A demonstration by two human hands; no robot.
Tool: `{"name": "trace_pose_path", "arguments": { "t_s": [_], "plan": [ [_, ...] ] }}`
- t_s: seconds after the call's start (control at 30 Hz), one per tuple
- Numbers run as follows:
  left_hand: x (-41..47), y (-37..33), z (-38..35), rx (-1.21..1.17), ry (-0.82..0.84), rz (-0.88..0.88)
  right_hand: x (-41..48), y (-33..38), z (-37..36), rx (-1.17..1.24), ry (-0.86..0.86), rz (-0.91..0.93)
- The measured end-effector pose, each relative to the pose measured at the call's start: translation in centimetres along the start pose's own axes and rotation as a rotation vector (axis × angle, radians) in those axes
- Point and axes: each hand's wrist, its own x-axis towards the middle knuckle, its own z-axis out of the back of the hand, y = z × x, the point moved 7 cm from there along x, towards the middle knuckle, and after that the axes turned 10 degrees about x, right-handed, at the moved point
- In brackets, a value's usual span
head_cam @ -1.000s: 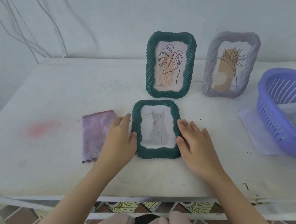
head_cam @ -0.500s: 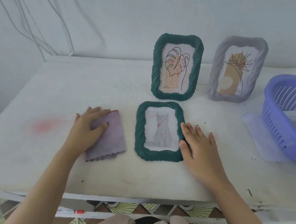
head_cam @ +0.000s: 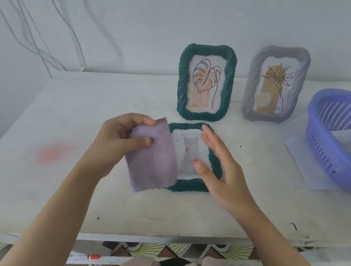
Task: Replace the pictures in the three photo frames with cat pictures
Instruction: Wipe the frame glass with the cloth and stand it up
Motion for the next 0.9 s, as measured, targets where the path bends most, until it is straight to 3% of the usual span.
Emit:
{"name": "trace_pose_path", "arguments": {
  "t_s": [0.13, 0.23, 0.37, 0.47, 0.53, 0.6, 0.73, 0.9],
  "plan": [
    [1.0, -1.5, -2.6, -0.117, 0.075, -0.040, 1.1, 1.2, -2.1, 0.184, 0.050, 0.047],
    [1.4, -1.0, -3.4, -0.095, 0.061, -0.024, 1.6, 1.1, -0.9, 0.197, -0.092, 0.030],
    [0.8, 1.7, -3.2, 0.392, 0.020, -0.006, 2.3, -0.3, 2.1, -0.145, -0.144, -0.032],
    [-0.5, 3.9, -3.7, 0.642, 0.110, -0.005, 2.4, -1.8, 3.3, -0.532, -0.095, -0.121],
    [-1.1, 5.4, -4.1, 0.747, 0.180, 0.024, 2.4, -2.3, 3.5, -0.769, -0.105, -0.060],
    [-1.5, 6.4, -4.5, 0.825, 0.228, 0.026, 2.3, -2.4, 2.5, -0.845, -0.038, 0.004],
    [-1.8, 7.0, -5.0, 0.894, 0.264, -0.052, 1.8, -4.6, 0.2, -0.955, 0.206, -0.099],
    [-1.8, 7.1, -5.2, 0.980, 0.294, -0.126, 5.3, -5.5, 0.6, -0.996, 0.157, -0.105]
  ]
}}
